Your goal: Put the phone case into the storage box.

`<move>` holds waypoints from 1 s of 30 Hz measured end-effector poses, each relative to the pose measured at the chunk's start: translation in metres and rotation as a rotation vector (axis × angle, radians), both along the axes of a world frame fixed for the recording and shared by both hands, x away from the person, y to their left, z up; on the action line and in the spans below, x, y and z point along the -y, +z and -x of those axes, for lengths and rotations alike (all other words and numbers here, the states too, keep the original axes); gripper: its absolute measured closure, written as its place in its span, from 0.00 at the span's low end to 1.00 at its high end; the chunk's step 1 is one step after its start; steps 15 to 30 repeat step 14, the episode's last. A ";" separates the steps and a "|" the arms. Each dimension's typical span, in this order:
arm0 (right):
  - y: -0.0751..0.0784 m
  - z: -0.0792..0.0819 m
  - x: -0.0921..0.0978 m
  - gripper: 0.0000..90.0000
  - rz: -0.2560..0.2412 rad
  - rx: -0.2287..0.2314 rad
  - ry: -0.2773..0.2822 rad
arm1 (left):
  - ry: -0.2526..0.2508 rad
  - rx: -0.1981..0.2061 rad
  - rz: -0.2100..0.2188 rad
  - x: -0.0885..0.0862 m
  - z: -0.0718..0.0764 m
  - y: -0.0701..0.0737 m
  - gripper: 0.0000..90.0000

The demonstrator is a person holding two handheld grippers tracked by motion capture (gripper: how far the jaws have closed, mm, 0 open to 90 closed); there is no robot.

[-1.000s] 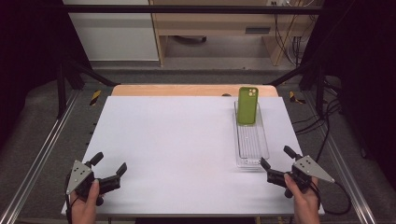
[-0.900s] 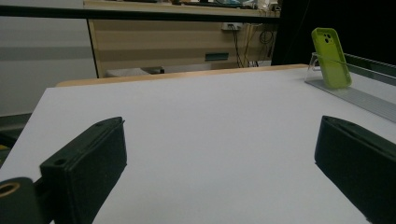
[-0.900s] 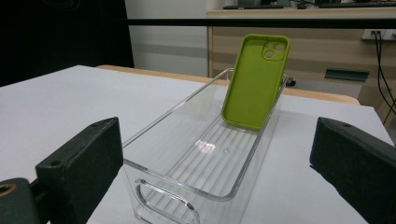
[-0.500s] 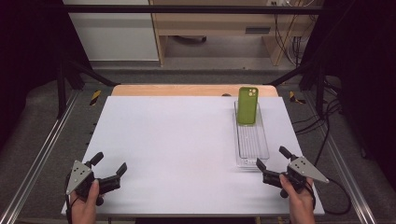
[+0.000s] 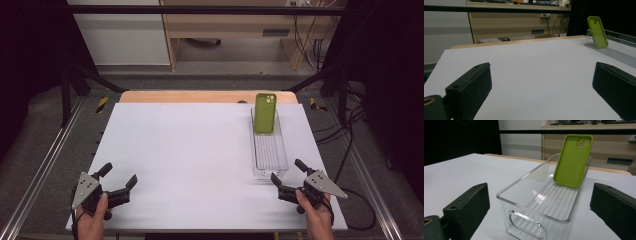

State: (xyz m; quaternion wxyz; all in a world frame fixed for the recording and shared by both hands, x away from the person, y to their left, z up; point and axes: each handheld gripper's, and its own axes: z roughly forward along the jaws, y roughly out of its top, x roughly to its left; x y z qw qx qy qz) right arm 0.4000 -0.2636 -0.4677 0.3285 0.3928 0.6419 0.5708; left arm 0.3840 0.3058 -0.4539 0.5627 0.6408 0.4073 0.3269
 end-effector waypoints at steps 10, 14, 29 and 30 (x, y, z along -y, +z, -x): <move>-0.007 -0.007 -0.009 0.03 0.021 0.011 0.013 | -0.058 0.053 0.018 0.006 0.003 0.002 0.02; -0.009 -0.005 -0.007 0.04 0.049 0.009 0.012 | -0.063 0.050 0.007 0.010 0.003 0.002 0.02; -0.009 -0.005 -0.007 0.04 0.049 0.009 0.012 | -0.063 0.050 0.007 0.010 0.003 0.002 0.02; -0.009 -0.005 -0.007 0.04 0.049 0.009 0.012 | -0.063 0.050 0.007 0.010 0.003 0.002 0.02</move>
